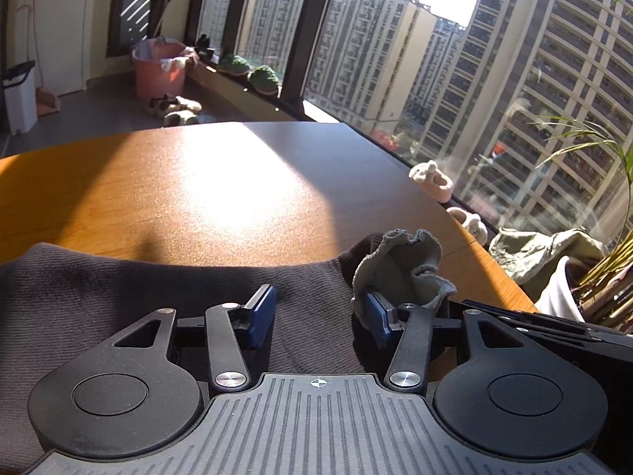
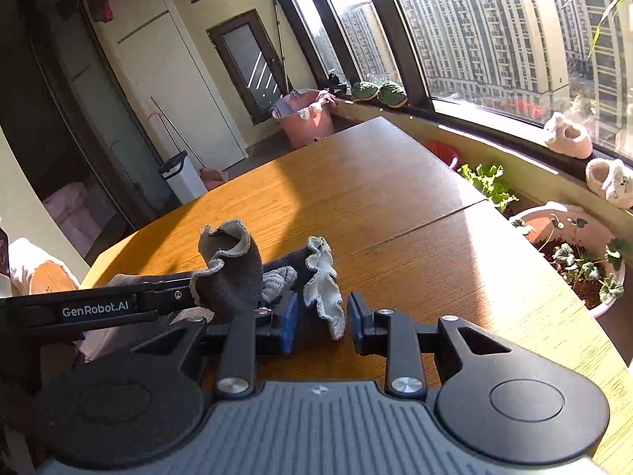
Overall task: Fold clothes
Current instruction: 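Roll the ribbed end over with the right gripper while the left gripper grasps the rolled edge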
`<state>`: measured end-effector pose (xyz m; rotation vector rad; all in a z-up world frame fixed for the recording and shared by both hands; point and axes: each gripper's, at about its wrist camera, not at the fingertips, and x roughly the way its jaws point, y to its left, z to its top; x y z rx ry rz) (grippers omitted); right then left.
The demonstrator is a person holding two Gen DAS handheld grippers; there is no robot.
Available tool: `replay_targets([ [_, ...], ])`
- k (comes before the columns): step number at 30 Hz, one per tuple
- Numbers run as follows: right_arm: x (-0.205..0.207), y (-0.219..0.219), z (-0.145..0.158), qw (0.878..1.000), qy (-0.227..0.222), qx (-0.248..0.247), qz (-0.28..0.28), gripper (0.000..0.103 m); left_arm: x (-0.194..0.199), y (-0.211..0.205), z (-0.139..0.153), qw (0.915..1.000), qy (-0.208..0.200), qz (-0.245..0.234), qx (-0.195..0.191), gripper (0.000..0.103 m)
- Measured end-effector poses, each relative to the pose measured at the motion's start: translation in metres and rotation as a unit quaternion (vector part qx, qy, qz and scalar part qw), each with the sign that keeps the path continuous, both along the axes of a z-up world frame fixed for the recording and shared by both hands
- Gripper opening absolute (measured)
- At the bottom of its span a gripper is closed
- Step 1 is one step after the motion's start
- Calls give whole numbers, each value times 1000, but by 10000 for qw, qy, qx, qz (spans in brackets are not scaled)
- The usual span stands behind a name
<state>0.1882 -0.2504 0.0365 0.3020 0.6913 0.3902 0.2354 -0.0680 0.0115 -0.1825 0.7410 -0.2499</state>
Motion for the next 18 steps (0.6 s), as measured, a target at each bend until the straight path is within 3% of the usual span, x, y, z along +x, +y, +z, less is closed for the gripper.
replay_targets([
  [2, -4, 6, -2, 9998, -93, -64, 141, 8, 0, 2, 0, 10000, -7, -8, -42, 54],
  [8, -10, 29, 25, 9961, -719, -196, 467, 7, -5, 12, 2, 9998, -50, 49, -191, 54],
  [14, -21, 70, 23, 9903, -717, -483, 1090, 7, -15, 54, 28, 9948, -357, 560, -770, 61],
  [18, -30, 89, 20, 9859, -832, -706, 1269, 7, -17, 47, 40, 9961, -519, 422, -580, 69],
])
